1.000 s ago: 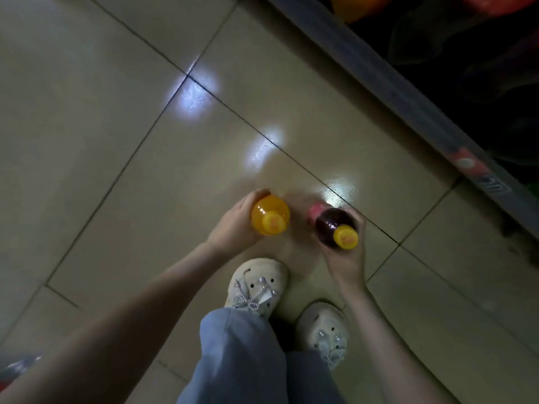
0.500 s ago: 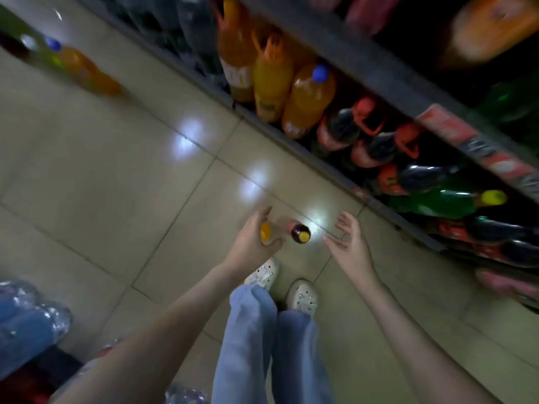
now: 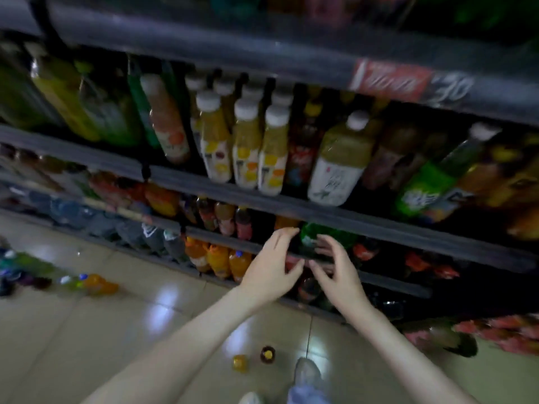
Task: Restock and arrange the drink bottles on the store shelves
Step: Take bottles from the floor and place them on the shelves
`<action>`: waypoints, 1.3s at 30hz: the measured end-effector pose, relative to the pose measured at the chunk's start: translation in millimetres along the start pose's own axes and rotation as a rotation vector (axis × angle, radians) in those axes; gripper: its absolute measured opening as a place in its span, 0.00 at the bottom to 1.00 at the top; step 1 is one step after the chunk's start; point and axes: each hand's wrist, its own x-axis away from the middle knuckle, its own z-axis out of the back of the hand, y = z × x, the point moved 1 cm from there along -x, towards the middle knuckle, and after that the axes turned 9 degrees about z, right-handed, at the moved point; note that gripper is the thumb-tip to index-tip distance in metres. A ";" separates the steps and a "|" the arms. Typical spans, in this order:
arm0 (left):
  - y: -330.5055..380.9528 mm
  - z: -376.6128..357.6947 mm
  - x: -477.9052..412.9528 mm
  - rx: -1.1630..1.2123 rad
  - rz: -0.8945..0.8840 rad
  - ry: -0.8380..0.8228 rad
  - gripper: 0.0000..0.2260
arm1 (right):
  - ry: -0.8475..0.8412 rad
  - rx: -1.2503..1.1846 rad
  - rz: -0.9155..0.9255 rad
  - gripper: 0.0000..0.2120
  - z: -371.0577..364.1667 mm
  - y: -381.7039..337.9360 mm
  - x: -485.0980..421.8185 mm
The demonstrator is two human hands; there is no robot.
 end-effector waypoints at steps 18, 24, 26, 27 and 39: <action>145.7 -4.4 -148.4 -0.093 0.030 0.583 0.22 | 0.021 0.139 0.106 0.27 156.1 -6.9 -62.4; 130.0 -6.5 -100.3 -0.008 -0.122 0.470 0.19 | -0.172 0.175 0.179 0.45 133.3 -7.6 -86.6; 124.6 -1.6 -87.9 -0.040 -0.165 0.452 0.21 | -0.248 0.153 0.212 0.50 122.6 -8.2 -97.0; 122.7 1.3 -84.9 -0.054 -0.172 0.432 0.21 | -0.254 0.117 0.209 0.51 119.1 -8.1 -102.9; 141.5 86.5 -24.7 0.140 -0.268 0.457 0.19 | -0.043 -0.108 0.365 0.35 92.0 -94.0 -74.6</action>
